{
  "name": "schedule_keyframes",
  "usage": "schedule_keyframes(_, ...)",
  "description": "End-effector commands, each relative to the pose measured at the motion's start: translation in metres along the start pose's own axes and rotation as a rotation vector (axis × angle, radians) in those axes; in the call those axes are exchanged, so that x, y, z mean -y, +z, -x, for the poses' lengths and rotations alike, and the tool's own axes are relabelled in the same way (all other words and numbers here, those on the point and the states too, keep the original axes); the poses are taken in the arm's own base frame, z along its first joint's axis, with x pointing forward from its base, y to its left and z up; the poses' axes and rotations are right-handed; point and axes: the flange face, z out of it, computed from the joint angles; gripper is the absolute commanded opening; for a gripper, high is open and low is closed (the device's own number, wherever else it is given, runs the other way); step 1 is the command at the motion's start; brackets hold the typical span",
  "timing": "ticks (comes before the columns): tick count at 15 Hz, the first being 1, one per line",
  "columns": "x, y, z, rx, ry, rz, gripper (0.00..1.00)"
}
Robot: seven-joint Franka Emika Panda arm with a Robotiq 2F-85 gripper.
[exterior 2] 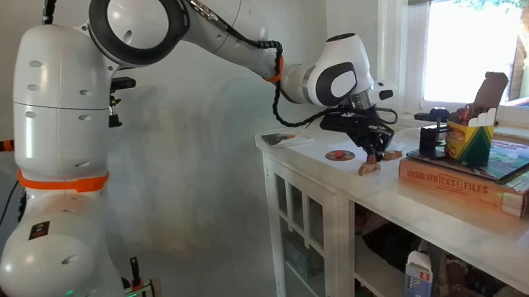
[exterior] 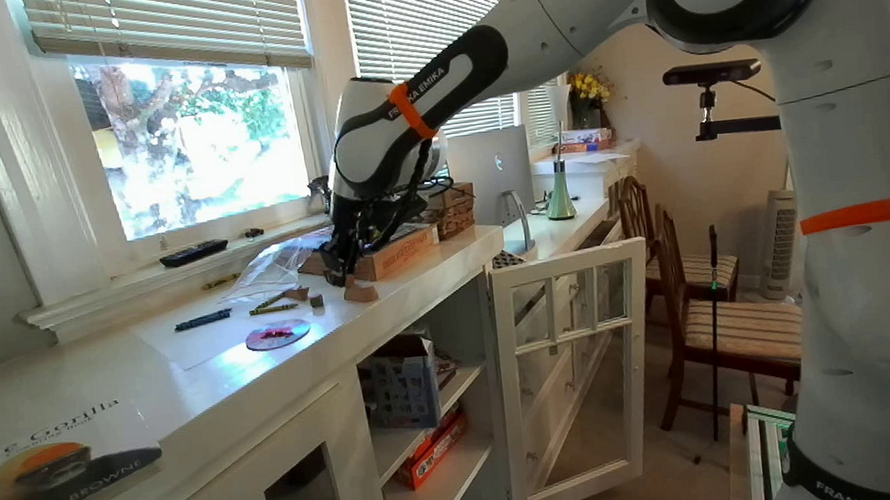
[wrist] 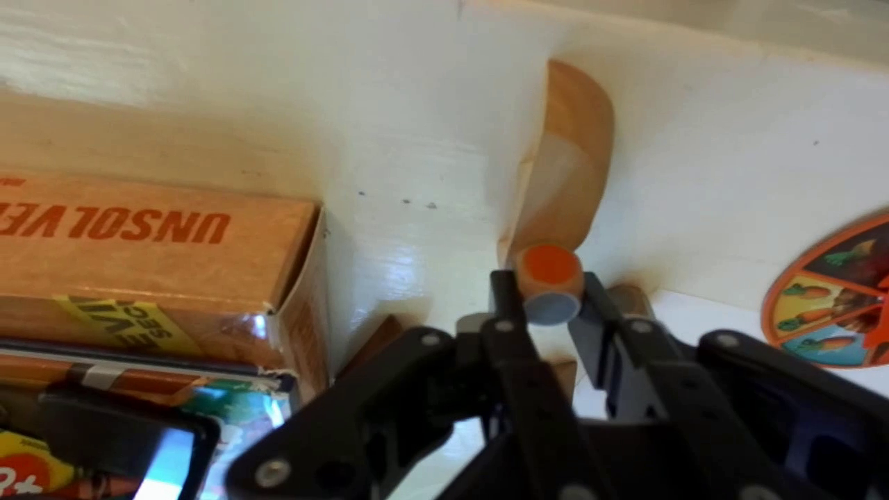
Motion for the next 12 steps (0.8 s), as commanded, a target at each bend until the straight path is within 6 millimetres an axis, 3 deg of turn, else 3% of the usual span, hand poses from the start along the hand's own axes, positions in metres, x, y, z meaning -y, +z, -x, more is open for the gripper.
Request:
schedule_keyframes(1,-0.0004,-0.0015,0.0047,0.015,0.016,0.011,0.06)
schedule_keyframes(12,0.0004,-0.005,0.0082,0.023,0.027,0.009,0.06)
